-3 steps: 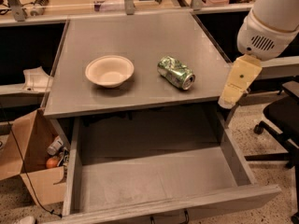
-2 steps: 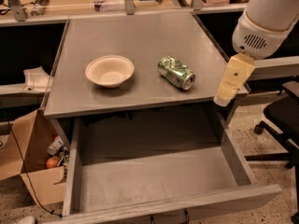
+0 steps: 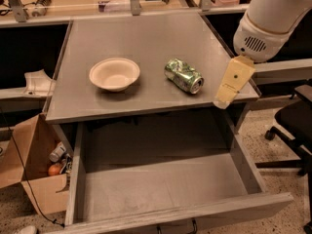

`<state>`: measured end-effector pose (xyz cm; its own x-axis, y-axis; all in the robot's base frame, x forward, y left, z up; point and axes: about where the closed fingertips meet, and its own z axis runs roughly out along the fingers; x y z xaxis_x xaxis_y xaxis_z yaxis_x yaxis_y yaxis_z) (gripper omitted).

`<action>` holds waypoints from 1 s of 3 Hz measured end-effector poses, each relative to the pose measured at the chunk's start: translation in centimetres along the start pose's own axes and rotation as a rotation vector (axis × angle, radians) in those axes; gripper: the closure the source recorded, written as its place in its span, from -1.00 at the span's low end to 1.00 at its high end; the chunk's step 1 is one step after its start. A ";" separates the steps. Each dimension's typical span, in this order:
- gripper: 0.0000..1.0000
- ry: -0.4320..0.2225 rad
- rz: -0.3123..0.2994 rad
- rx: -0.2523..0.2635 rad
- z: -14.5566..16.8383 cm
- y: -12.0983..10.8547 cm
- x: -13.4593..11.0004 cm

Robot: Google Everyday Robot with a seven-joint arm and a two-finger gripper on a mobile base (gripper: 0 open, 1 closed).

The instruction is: Place green can into top drawer

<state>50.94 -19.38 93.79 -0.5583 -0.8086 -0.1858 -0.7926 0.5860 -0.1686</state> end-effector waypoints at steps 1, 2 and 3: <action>-1.00 0.000 0.007 -0.014 2.3 -0.1 -3.8; -1.00 0.000 0.007 -0.015 2.3 -0.1 -3.9; -1.00 -0.009 0.036 -0.038 3.4 -0.6 -4.8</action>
Offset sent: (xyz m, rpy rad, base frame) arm 0.0362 0.0421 -0.0233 0.0016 0.0269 -0.0022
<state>54.87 -15.69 91.50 -0.5848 -0.7862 -0.1998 -0.7807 0.6123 -0.1244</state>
